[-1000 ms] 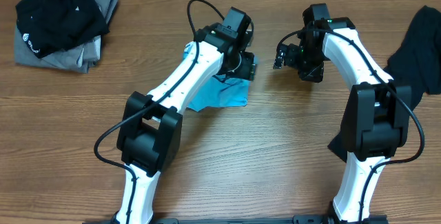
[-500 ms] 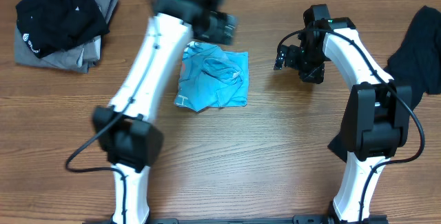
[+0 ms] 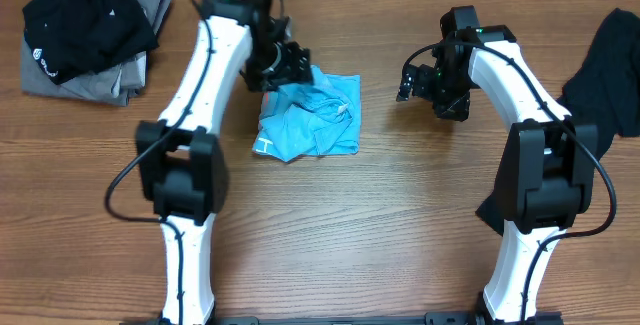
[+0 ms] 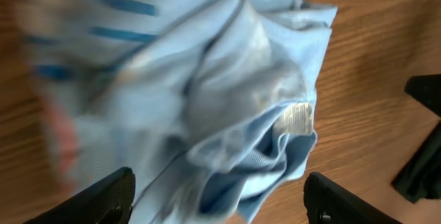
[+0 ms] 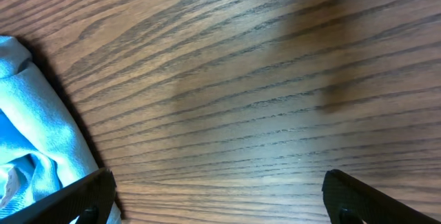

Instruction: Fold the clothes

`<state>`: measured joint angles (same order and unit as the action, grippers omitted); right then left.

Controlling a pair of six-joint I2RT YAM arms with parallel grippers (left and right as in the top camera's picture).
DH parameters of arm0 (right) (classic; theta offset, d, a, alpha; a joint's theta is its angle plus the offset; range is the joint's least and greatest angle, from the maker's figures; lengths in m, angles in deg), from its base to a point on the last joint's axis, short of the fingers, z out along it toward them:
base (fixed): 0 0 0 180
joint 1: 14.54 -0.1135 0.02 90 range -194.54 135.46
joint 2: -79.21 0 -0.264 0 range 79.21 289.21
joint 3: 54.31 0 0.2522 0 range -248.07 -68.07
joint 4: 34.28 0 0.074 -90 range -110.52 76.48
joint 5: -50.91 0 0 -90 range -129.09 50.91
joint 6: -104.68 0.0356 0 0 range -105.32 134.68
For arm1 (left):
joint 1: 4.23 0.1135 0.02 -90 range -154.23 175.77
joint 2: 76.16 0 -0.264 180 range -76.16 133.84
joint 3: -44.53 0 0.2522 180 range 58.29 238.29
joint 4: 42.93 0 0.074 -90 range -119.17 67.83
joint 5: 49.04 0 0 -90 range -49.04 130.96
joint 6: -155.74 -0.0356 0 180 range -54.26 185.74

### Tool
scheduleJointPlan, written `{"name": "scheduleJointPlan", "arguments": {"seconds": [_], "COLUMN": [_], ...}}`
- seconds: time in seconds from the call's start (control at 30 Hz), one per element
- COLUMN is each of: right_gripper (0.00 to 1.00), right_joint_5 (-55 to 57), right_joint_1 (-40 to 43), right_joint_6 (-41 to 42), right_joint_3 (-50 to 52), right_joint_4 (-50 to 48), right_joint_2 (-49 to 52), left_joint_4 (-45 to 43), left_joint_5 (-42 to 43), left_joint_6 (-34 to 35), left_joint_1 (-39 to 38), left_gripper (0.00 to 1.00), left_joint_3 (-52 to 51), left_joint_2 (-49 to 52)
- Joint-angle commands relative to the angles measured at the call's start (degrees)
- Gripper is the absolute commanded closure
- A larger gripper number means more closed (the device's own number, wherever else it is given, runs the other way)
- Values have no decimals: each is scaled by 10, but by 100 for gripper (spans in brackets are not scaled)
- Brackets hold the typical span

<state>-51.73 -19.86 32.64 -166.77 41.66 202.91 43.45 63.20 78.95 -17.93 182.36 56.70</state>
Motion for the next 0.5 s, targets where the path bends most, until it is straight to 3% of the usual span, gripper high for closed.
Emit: {"name": "scheduleJointPlan", "arguments": {"seconds": [0.0, 0.17, 0.23, 0.27, 0.3, 0.33, 0.37, 0.47], "right_gripper": [0, 0, 0, 0, 0, 0, 0, 0], "right_joint_5": [-5, -5, -5, -5, -5, -5, -5, -5], "right_joint_1": [2, 2, 2, 2, 2, 2, 2, 2], "right_joint_6": [-1, -1, -1, -1, -1, -1, -1, -1], "right_joint_3": [1, 1, 1, 1, 1, 1, 1, 1], "right_joint_4": [-1, 2, 1, 1, 0, 0, 0, 0], "right_joint_2": [-1, -1, -1, -1, -1, -1, -1, -1], "left_joint_4": [-7, -21, -32, -41, -49, -58, -66, -85], "left_joint_5": [46, 46, 47, 48, 49, 54, 58, 60], "left_joint_6": [8, 10, 10, 10, 10, 10, 10, 23], "left_joint_1": [-13, -14, -14, -14, -14, -14, -14, -15], "left_gripper": [20, 22, 29, 34, 46, 66, 78, 93], "left_joint_3": [-2, -2, -2, -2, -2, -2, -2, -2], "left_joint_2": [29, 52, 53, 53, 53, 53, 53, 53]}}
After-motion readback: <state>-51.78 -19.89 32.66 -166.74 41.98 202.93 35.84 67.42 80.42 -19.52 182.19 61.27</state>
